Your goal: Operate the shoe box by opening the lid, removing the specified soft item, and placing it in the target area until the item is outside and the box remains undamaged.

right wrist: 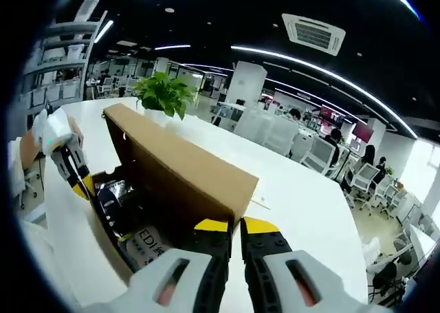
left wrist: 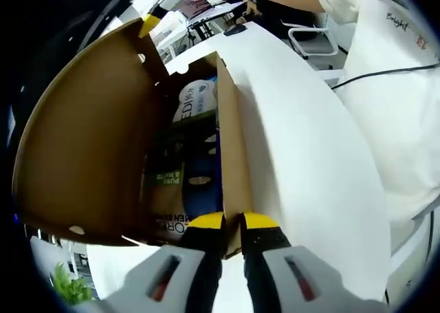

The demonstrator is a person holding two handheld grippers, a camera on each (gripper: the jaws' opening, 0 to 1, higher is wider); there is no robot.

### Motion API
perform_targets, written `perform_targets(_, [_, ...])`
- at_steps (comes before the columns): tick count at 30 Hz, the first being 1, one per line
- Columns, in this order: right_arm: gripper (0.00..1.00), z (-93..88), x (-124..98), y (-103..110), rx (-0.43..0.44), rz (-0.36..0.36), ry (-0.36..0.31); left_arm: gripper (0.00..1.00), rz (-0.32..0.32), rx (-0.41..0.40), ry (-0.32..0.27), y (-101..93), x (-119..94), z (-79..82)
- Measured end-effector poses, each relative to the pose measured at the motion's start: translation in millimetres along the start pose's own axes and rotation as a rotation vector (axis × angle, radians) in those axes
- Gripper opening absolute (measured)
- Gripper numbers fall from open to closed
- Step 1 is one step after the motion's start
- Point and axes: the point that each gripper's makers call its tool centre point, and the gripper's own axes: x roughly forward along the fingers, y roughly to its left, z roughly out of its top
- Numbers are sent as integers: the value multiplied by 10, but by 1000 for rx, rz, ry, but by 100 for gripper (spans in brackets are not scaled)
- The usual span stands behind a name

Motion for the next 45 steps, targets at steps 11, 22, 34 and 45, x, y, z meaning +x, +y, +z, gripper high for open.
perform_targets(11, [2, 64, 114, -100, -27, -37, 9, 6, -33, -37, 14, 16, 8, -12])
perform_targets(22, [0, 134, 200, -262, 300, -127, -140, 7, -15, -41, 11, 9, 5, -18])
perform_targets(34, [0, 193, 357, -307, 313, -282, -194, 7, -5, -25, 10, 9, -2, -18])
perform_targets(45, [0, 211, 457, -378, 271, -281, -140, 6, -27, -49, 16, 0, 0, -12])
